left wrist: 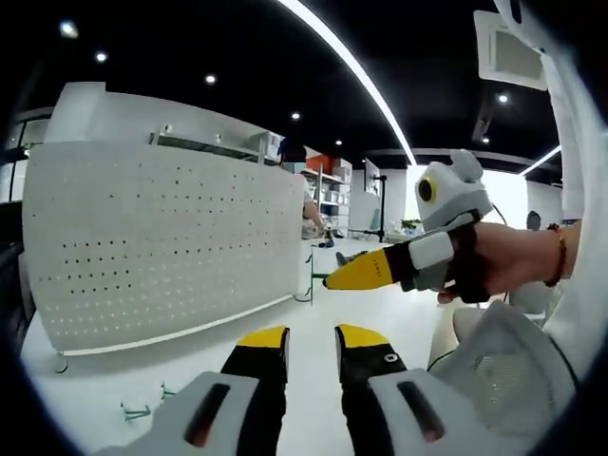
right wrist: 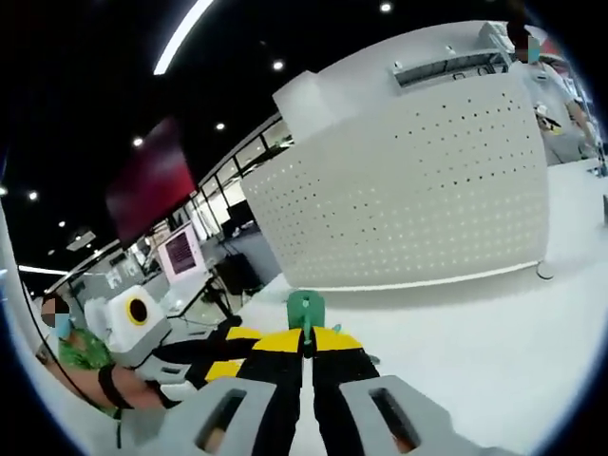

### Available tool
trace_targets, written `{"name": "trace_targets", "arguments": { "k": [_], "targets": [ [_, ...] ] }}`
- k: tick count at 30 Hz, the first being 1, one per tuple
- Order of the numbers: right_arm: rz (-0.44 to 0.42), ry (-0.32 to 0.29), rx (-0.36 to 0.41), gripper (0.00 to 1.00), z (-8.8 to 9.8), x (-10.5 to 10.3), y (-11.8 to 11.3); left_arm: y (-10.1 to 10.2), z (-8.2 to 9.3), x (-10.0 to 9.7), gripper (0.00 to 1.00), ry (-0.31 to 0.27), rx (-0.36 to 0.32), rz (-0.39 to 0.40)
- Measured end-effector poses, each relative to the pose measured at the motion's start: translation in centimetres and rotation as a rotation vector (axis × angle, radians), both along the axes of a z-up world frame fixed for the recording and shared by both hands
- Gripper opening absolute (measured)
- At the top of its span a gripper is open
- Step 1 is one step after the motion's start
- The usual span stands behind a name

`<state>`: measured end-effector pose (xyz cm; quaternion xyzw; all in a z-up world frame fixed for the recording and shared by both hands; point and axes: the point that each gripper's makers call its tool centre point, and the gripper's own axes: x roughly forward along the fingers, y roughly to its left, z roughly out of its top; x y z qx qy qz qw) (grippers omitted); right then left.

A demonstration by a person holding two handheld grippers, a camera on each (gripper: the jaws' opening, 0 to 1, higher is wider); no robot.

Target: Insert the hook assembly into the mounting plate slot until the hook locks in place.

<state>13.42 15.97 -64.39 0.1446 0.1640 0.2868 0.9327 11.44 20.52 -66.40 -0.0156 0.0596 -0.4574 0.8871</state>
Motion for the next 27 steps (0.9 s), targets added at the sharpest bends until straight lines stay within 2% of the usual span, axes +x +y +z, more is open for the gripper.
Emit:
{"name": "trace_targets", "arguments": {
  "k": [7,11,27],
  "targets": [
    [-0.012,-0.016,-0.029,0.01,0.3,0.5,-0.7,0.6,0.2,-0.2,0.25,0.002,0.001,0.024],
    [-0.022,-0.035,-0.065,0.01,0.8,1.3,-1.2,1.3,0.3,-0.2,0.31,-0.006,0.021,0.051],
    [-0.085,-0.122,-0.124,0.01,3.7,4.4,-3.0,2.6,0.5,-0.1,0.42,-0.007,0.020,0.083]
  ]
}}
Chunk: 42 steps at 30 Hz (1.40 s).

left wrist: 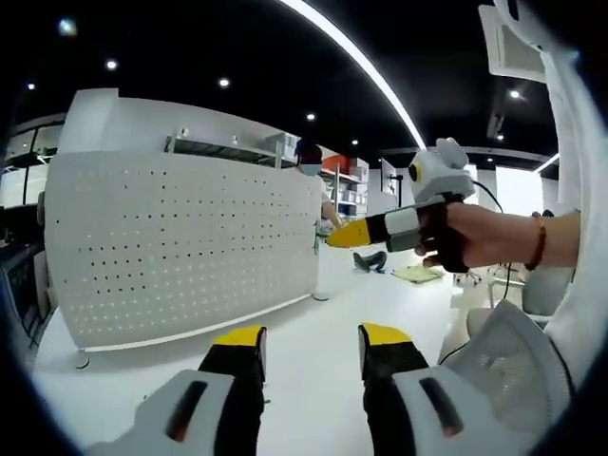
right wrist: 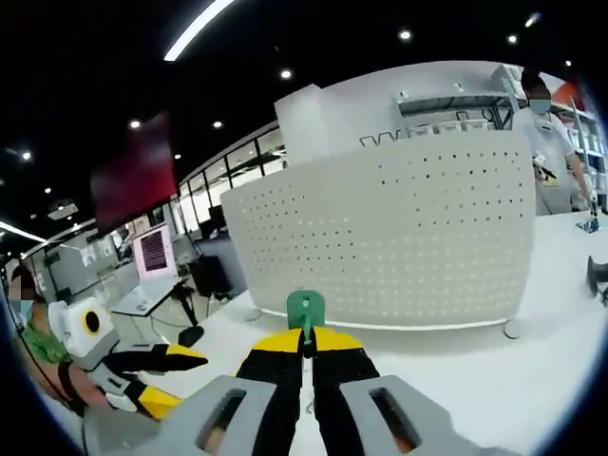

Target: Insert the hook assembly into the mounting plate slot until the hook locks in place.

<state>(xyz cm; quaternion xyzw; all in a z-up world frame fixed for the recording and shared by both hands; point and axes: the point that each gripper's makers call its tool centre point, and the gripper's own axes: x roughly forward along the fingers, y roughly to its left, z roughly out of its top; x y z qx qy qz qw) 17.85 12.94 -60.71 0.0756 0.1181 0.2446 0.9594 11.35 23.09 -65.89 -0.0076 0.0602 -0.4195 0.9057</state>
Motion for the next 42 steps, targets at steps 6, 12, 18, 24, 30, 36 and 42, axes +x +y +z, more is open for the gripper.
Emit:
{"name": "trace_targets", "arguments": {
  "k": [6,12,18,24,30,36,42],
  "targets": [
    [-0.027,-0.015,0.016,0.01,0.9,1.2,-0.2,0.0,0.1,-0.1,0.44,-0.006,-0.023,0.004],
    [-0.034,-0.035,-0.011,0.01,1.6,2.2,0.0,0.1,0.1,-0.3,0.47,-0.010,-0.035,0.013],
    [-0.055,-0.057,-0.030,0.01,2.5,3.2,-0.4,0.4,0.0,-0.2,0.48,-0.010,-0.042,0.021],
    [-0.070,-0.080,-0.036,0.01,3.3,4.5,-1.0,0.3,-0.1,-0.2,0.48,-0.008,-0.038,0.010],
    [-0.090,-0.102,-0.054,0.01,4.2,5.3,-1.3,0.3,0.1,-0.2,0.51,-0.014,-0.050,-0.001],
    [-0.103,-0.124,-0.082,0.01,5.0,6.1,-1.2,0.2,-0.2,-0.3,0.54,-0.007,-0.045,-0.008],
    [-0.130,-0.144,-0.102,0.01,5.7,7.4,-1.5,0.5,-0.1,-0.3,0.53,-0.007,-0.046,-0.008]
  ]
}}
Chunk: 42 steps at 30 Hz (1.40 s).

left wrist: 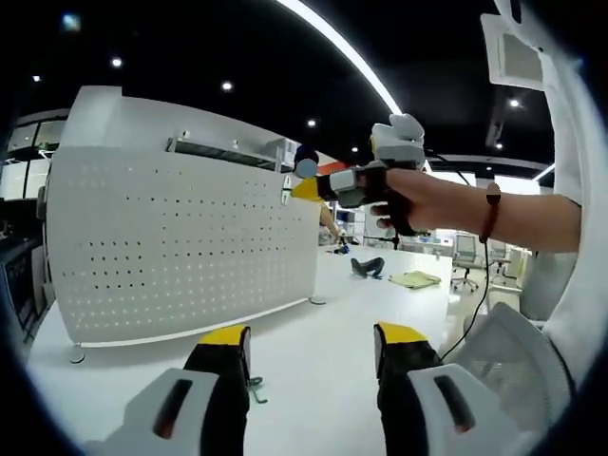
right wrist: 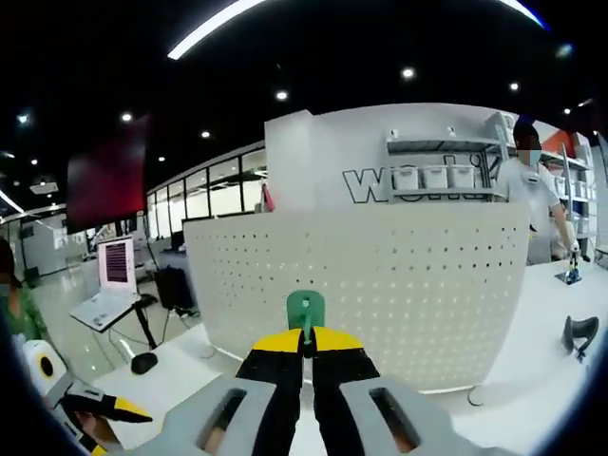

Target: Insert the hook assembly into the mounting plate slot until the hook locks in place.

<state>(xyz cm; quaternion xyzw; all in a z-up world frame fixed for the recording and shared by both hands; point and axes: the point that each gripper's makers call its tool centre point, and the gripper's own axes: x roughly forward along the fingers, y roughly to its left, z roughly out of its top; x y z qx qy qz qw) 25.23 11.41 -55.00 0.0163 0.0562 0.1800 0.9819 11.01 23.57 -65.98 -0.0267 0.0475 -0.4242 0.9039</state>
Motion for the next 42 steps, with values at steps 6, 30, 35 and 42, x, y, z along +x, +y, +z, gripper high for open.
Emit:
{"name": "trace_targets", "arguments": {
  "k": [6,30,35,42],
  "targets": [
    [-0.018,-0.019,-0.021,0.01,0.8,1.0,-0.2,0.2,0.0,0.1,0.56,-0.002,-0.009,0.007],
    [-0.073,-0.023,-0.031,0.01,2.0,4.7,-1.0,0.4,-0.8,0.1,0.65,0.032,-0.019,-0.024],
    [-0.083,-0.029,-0.025,0.01,2.3,5.6,-1.1,0.3,-0.6,0.3,0.66,0.040,-0.034,-0.031],
    [-0.096,-0.027,-0.018,0.01,2.3,6.5,-1.1,0.3,-0.2,0.6,0.68,0.040,-0.039,-0.032]
  ]
}}
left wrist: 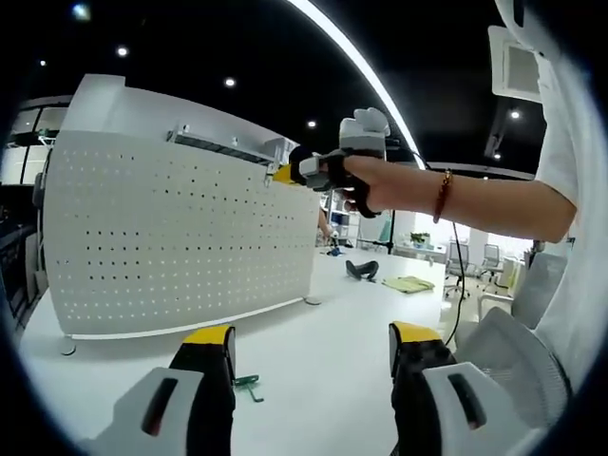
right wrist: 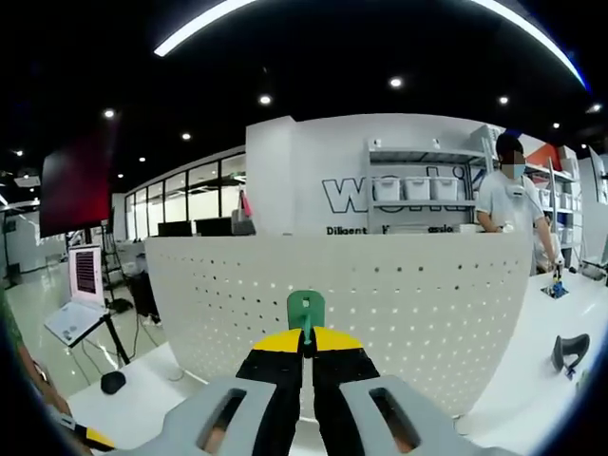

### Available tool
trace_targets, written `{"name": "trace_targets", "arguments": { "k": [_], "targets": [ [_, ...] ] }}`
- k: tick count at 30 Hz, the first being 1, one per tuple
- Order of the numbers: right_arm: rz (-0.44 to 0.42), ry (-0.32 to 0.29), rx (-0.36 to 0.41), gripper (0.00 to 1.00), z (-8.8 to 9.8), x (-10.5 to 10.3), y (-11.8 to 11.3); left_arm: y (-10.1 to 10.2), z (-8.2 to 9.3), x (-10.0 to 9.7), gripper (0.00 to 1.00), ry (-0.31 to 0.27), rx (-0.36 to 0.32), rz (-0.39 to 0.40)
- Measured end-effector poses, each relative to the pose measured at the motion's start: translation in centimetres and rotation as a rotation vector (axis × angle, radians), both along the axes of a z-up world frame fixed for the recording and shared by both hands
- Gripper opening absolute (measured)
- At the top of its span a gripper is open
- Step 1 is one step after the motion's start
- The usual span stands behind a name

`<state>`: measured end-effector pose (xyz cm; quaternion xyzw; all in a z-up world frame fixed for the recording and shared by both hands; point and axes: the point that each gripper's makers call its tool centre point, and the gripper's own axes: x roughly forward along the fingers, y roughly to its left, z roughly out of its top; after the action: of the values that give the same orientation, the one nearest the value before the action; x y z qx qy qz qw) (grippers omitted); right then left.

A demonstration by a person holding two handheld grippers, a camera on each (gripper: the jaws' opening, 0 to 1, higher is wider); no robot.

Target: Insert the hook assembly into the mounting plate slot until the hook locks in place.

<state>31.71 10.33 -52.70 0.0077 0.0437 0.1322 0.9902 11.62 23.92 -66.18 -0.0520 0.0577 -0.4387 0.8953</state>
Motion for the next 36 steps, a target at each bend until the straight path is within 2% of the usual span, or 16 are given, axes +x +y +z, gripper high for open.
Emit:
{"name": "trace_targets", "arguments": {
  "k": [7,22,36],
  "targets": [
    [-0.015,0.005,0.027,0.01,-0.1,1.0,-0.2,0.1,0.8,-0.2,0.69,-0.014,-0.005,-0.005],
    [-0.040,0.002,0.025,0.01,0.5,3.1,-0.3,0.7,0.5,-0.2,0.70,-0.008,0.005,-0.002],
    [-0.055,0.018,0.028,0.01,0.0,5.0,0.1,1.1,0.5,0.1,0.71,-0.007,0.009,0.007]
  ]
}}
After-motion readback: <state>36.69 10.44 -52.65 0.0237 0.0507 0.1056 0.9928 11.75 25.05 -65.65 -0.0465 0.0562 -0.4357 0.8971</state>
